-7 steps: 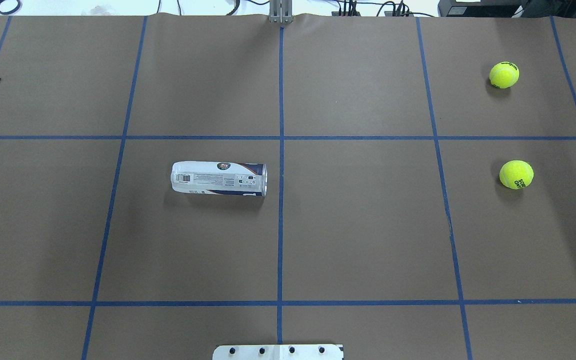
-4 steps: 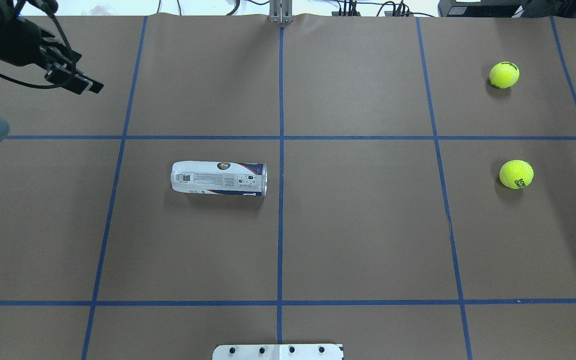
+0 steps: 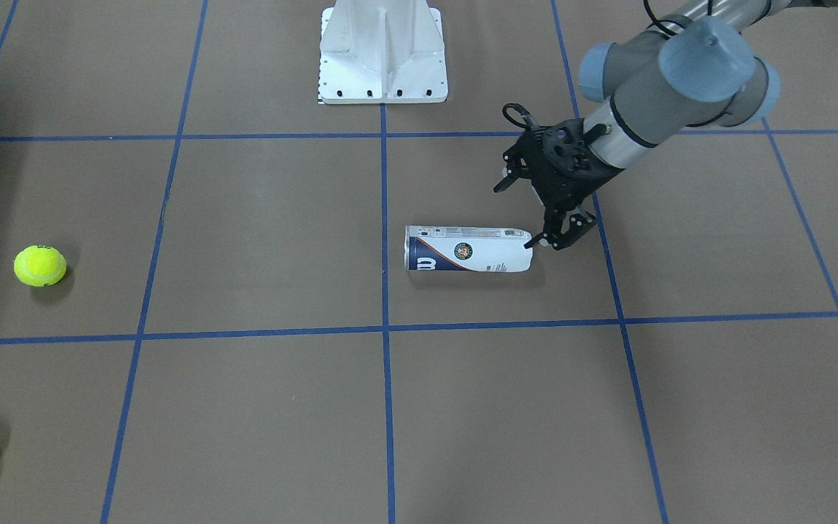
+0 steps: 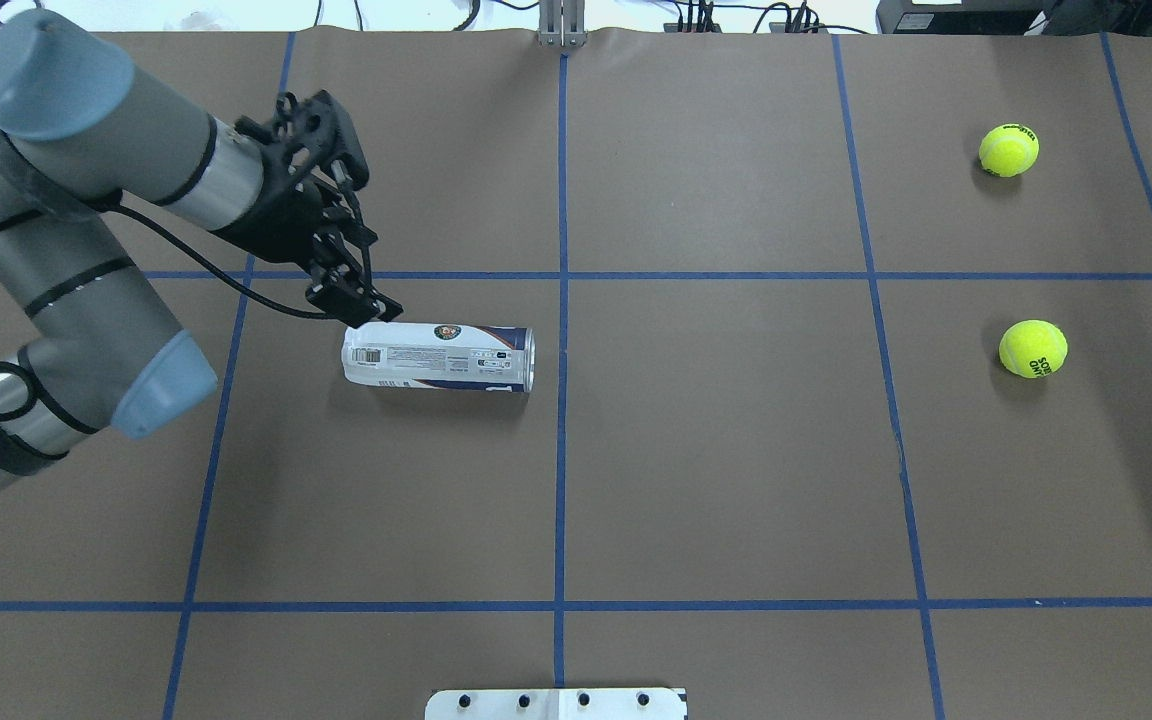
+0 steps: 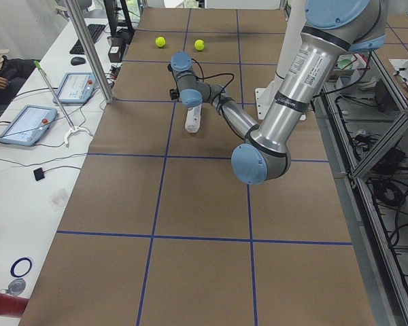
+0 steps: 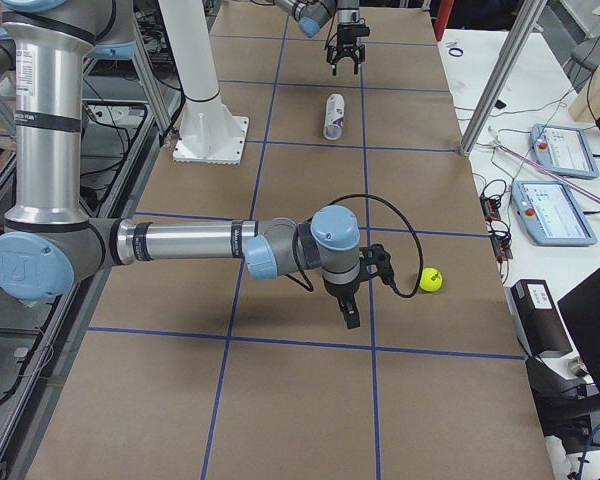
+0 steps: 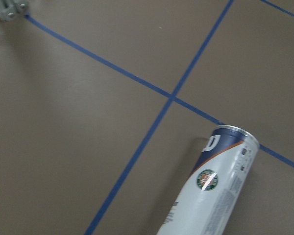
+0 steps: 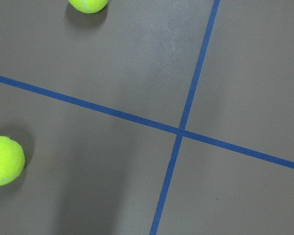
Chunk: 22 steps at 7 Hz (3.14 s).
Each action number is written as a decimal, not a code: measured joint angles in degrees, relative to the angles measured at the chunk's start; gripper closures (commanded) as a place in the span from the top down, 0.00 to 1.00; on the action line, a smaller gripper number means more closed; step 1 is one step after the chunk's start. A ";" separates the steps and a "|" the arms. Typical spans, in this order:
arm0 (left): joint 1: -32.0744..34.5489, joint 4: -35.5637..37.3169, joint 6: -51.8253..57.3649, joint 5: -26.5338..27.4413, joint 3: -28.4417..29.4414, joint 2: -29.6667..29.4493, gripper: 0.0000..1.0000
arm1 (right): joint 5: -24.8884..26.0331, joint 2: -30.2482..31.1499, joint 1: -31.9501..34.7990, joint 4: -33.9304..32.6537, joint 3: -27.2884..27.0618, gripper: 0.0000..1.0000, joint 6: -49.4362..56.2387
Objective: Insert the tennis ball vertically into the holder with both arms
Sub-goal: 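Reach the left gripper down to the white tennis ball can, then close the left gripper around the can's body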
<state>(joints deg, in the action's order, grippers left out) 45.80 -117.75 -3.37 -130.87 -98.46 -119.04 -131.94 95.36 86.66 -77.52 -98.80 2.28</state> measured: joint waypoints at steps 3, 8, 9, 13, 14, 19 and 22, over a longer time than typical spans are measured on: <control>-4.11 11.58 14.01 2.73 0.04 -5.92 0.99 | -0.09 0.00 0.00 -0.02 -0.02 0.99 -0.16; -12.01 16.19 19.23 19.53 8.93 -15.43 0.99 | -1.14 0.00 0.00 -0.09 0.04 0.99 -0.26; -12.24 16.24 20.34 20.59 9.99 -15.79 0.98 | -1.21 -0.01 0.00 -0.09 0.06 0.99 -0.28; -14.34 16.16 21.89 24.75 13.08 -15.99 0.97 | -1.40 -0.11 0.00 -0.09 0.13 0.99 -0.35; -14.86 16.04 21.91 25.66 13.86 -16.14 0.97 | -1.69 -0.14 0.00 -0.09 0.16 0.99 -0.34; -16.49 15.40 22.00 28.47 18.53 -17.81 0.96 | -2.95 -0.37 0.00 -0.15 0.19 0.99 -0.35; -16.56 12.91 22.09 29.71 20.62 -18.15 0.93 | -2.97 -0.57 0.00 -0.18 0.19 0.99 -0.35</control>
<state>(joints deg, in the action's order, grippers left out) 29.24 -104.85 18.72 -101.16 -77.84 -137.18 -134.91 94.79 86.66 -77.70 -98.61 1.93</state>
